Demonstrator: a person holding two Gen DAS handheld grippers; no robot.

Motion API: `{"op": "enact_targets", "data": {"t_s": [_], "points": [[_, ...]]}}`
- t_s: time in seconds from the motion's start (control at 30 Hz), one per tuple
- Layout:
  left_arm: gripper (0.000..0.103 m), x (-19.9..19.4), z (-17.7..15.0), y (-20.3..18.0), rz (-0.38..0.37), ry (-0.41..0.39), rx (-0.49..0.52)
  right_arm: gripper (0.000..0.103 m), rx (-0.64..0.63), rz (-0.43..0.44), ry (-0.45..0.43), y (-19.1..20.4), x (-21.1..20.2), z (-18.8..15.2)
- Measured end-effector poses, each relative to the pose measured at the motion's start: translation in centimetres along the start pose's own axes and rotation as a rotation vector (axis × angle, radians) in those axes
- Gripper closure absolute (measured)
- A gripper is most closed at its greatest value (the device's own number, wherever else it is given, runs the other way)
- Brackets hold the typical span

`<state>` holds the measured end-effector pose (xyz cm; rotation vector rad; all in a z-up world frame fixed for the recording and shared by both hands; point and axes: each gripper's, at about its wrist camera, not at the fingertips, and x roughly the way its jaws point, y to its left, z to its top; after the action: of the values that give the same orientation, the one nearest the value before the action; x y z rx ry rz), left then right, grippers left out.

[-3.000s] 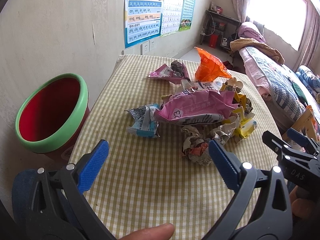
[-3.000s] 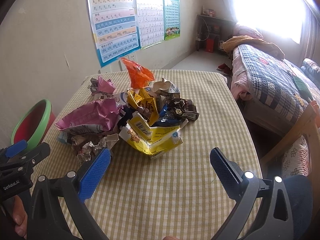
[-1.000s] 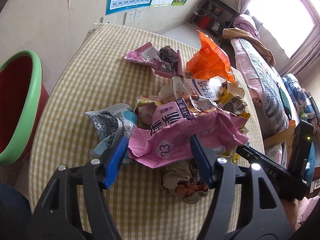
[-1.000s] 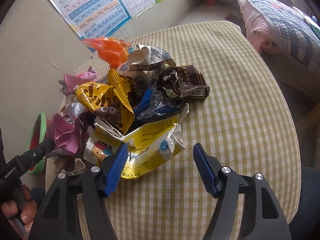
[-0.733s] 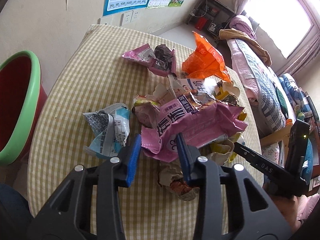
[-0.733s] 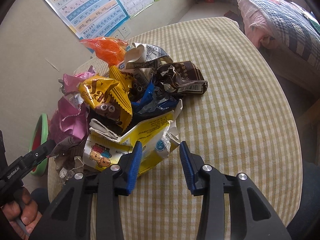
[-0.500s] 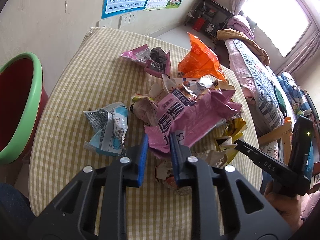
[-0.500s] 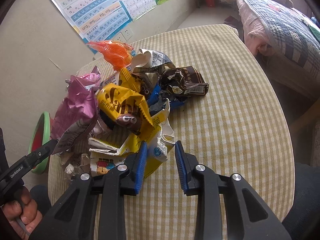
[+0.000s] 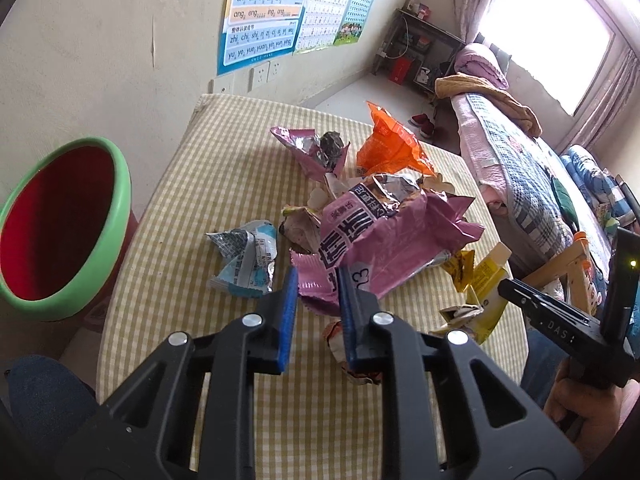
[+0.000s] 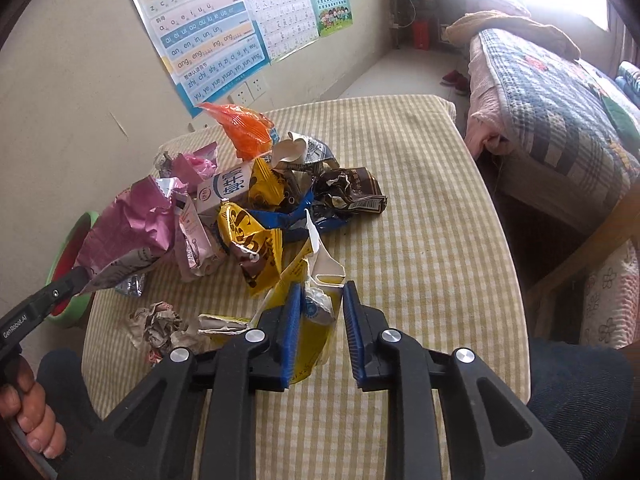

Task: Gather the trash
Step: 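Carry both held bags over the green-rimmed red bin and open both tools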

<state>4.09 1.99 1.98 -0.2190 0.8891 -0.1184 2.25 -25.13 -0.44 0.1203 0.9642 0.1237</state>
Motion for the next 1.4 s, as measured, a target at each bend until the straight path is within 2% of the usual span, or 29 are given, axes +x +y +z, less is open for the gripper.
{"op": "enact_targets", "data": {"t_s": [0.27, 0.47, 0.97, 1.4], "points": [[0.084, -2.6, 0.4, 0.5, 0.000, -0.069, -0.023, 0.082, -0.049, -0.040, -0.109, 1.1, -3.1, 0.7], [0.084, -4.0, 0.7, 1.7, 0.017, -0.105, -0.059, 0.082, -0.061, 0.017, -0.152, 3.0, -4.7, 2.4], [0.083, -7.8, 2.2, 10.7, 0.133, -0.184, -0.220, 0.082, -0.228, 0.196, -0.178, 15.4, -2.9, 6.2], [0.083, -10.8, 2.2, 18.6, 0.256, -0.223, -0.349, 0.082, -0.371, 0.342, -0.167, 26.7, -0.9, 7.7]]}}
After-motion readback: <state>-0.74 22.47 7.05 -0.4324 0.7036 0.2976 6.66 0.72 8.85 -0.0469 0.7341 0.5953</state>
